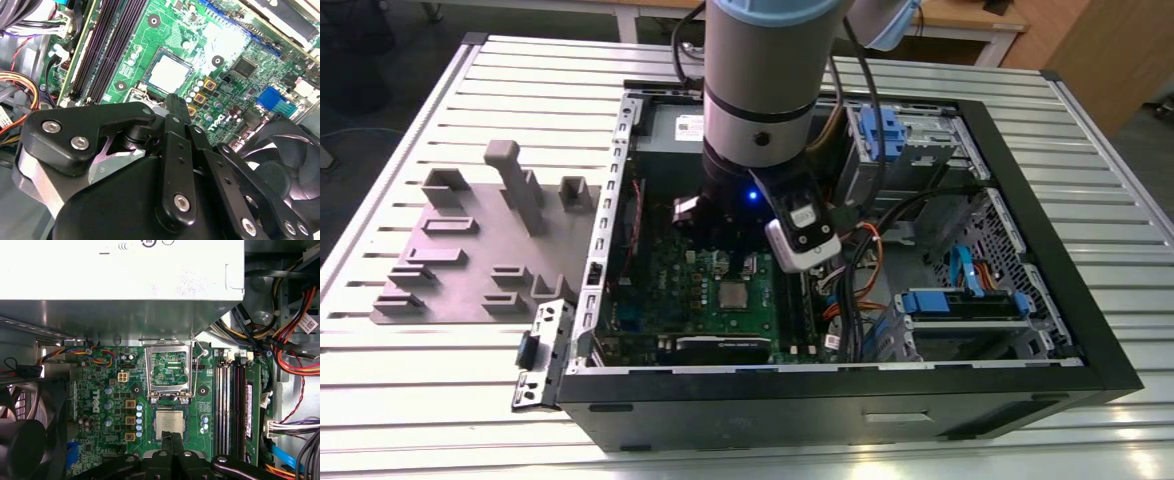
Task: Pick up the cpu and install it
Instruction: 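Close the cpu cover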
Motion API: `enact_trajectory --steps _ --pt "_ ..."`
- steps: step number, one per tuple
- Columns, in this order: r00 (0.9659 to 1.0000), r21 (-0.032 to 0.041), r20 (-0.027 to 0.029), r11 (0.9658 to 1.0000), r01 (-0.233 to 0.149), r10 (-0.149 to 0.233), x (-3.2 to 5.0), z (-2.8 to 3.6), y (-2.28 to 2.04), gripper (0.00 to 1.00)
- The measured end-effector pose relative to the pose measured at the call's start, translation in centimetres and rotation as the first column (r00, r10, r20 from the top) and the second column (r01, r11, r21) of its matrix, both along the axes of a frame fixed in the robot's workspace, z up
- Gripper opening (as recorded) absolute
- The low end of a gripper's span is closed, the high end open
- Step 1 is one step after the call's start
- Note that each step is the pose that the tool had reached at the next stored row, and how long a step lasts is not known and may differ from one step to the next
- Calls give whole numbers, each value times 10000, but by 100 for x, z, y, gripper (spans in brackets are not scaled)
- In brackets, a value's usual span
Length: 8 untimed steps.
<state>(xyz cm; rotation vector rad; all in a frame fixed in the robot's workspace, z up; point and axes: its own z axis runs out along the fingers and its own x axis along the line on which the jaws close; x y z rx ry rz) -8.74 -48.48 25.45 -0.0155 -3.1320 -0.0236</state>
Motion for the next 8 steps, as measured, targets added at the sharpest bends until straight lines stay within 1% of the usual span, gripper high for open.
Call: enact_trajectory --steps 8 --pt "10000 0 0 10000 0 0 0 26 0 11"
